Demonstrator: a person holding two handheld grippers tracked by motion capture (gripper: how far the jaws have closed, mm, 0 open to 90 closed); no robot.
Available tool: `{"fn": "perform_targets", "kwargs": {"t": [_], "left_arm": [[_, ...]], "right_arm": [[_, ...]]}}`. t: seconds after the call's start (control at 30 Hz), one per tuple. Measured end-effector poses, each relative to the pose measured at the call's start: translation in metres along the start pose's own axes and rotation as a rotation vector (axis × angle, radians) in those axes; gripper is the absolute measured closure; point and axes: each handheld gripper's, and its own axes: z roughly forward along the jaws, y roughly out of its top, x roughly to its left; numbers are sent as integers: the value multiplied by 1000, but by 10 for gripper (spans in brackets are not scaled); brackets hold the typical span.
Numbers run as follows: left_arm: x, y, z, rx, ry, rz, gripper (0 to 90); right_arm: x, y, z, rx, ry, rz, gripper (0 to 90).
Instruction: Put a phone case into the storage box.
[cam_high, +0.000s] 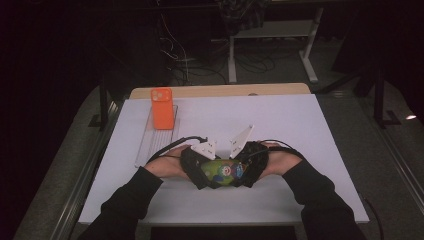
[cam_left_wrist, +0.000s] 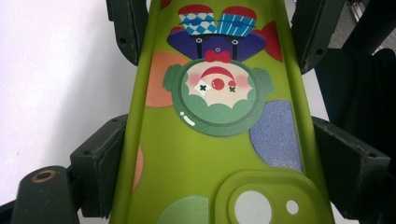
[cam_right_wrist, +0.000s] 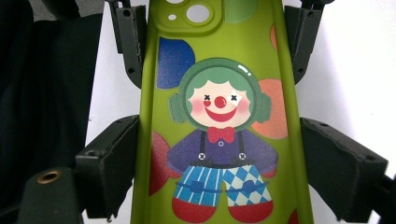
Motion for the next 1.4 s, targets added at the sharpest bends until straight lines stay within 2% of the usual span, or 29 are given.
{"fn": "perform_targets", "kwargs": {"t": [0.3,0.47,0.53,0.6,0.63,0.7,0.8,0.93,1.03,1.2,1.23,1.33,1.37,1.4], "left_arm": [[1,1,0,13,-21,-12,155],[2,1,0,17,-13,-6,158],[3,0,0,25,-10,-19,158],[4,-1,-1,32,-5,-19,158],[3,-2,-1,21,1,-33,158],[4,-3,-4,26,10,-35,158],[5,-5,-6,24,47,-71,157],[7,-7,-7,33,96,-119,157],[8,-7,-8,38,137,-149,156],[7,-6,-8,37,183,-213,156],[7,-6,-8,37,199,-227,156],[8,-6,-9,26,241,-268,156],[9,-6,-10,28,248,-281,156],[9,-6,-10,28,260,-283,156]], "right_arm": [[0,-1,1,0,4,-4,147],[0,-3,2,-6,5,-4,128],[0,-3,1,-3,-12,-2,106],[0,-4,-1,-27,-17,8,84],[-1,-5,-4,-34,-22,18,76],[-1,-7,-11,-31,-45,55,71],[-6,-15,-21,-75,-81,64,73],[-10,-30,-33,-108,-144,139,74],[-9,-39,-36,-108,-175,198,69],[-3,-51,-36,-120,-235,303,68],[-2,-52,-35,-130,-236,337,68],[-1,-57,-33,-134,-273,381,64],[0,-58,-31,-145,-267,411,66],[0,-59,-30,-139,-274,418,66]]}}
